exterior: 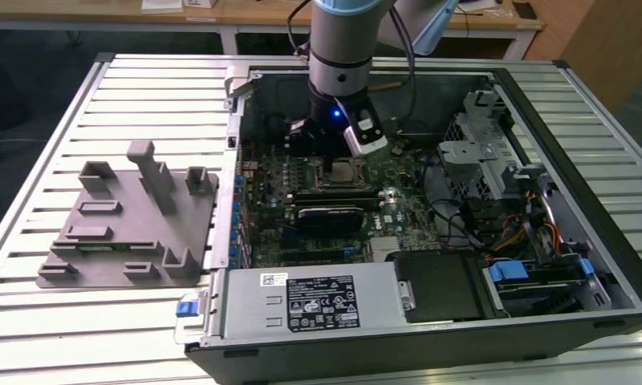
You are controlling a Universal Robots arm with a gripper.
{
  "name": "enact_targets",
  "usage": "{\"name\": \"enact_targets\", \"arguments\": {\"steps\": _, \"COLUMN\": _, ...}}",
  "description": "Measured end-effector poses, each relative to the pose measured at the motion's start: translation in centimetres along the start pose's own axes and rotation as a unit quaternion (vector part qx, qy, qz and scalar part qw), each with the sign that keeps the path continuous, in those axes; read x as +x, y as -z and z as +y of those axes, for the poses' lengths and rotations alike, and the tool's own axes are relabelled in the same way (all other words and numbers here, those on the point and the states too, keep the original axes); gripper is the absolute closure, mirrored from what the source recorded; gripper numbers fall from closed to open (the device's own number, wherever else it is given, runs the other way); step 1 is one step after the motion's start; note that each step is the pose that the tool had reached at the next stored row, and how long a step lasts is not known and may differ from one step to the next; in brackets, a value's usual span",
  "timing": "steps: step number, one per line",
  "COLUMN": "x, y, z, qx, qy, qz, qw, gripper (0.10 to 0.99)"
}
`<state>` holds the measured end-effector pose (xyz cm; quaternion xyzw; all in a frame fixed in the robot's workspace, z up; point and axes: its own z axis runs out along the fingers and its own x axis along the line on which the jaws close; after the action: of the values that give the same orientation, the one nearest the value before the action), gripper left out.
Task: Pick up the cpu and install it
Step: 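Close the cpu cover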
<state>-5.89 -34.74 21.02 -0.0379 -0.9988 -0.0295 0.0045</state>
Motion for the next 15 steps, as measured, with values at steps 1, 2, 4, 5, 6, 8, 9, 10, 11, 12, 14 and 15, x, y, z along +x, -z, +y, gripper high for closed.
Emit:
{"name": "enact_targets", "arguments": {"steps": 1, "x": 0.00, "y": 0.16, "z": 0.01, "qx": -0.0001, "qy": 0.000, "qz": -0.0001, "qw": 1.0000, "gripper": 0.980}}
{"name": "enact_targets", "arguments": {"steps": 2, "x": 0.00, "y": 0.32, "z": 0.02, "qx": 0.0000, "qy": 0.000, "qz": -0.0001, "qw": 1.0000, "gripper": 0.980}}
{"name": "enact_targets", "arguments": {"steps": 4, "x": 0.01, "y": 0.61, "z": 0.03, "qx": 0.0000, "qy": 0.000, "qz": -0.0003, "qw": 1.0000, "gripper": 0.980}}
{"name": "enact_targets", "arguments": {"steps": 5, "x": 0.01, "y": 0.73, "z": 0.04, "qx": 0.0000, "qy": 0.000, "qz": -0.0004, "qw": 1.0000, "gripper": 0.980}}
{"name": "enact_targets", "arguments": {"steps": 6, "x": 0.01, "y": 0.83, "z": 0.05, "qx": 0.0000, "qy": 0.000, "qz": -0.0004, "qw": 1.0000, "gripper": 0.980}}
{"name": "enact_targets", "arguments": {"steps": 8, "x": 0.01, "y": 1.04, "z": 0.06, "qx": 0.0000, "qy": 0.000, "qz": -0.0006, "qw": 1.0000, "gripper": 0.980}}
{"name": "enact_targets", "arguments": {"steps": 9, "x": 0.01, "y": 1.14, "z": 0.06, "qx": 0.0000, "qy": 0.000, "qz": -0.0007, "qw": 1.0000, "gripper": 0.980}}
{"name": "enact_targets", "arguments": {"steps": 10, "x": 0.01, "y": 1.23, "z": 0.07, "qx": 0.0000, "qy": 0.000, "qz": -0.0008, "qw": 1.0000, "gripper": 0.980}}
{"name": "enact_targets", "arguments": {"steps": 11, "x": 0.02, "y": 1.28, "z": 0.07, "qx": 0.0000, "qy": 0.000, "qz": -0.0009, "qw": 1.0000, "gripper": 0.980}}
{"name": "enact_targets", "arguments": {"steps": 12, "x": 0.02, "y": 1.27, "z": 0.08, "qx": -0.0002, "qy": 0.000, "qz": -0.0013, "qw": 1.0000, "gripper": 0.980}}
{"name": "enact_targets", "arguments": {"steps": 14, "x": 0.08, "y": 1.29, "z": 0.06, "qx": -0.0003, "qy": 0.000, "qz": -0.0048, "qw": 1.0000, "gripper": 0.980}}
{"name": "enact_targets", "arguments": {"steps": 15, "x": 0.15, "y": 1.28, "z": 0.06, "qx": -0.0008, "qy": 0.001, "qz": -0.0103, "qw": 0.9999, "gripper": 0.980}}
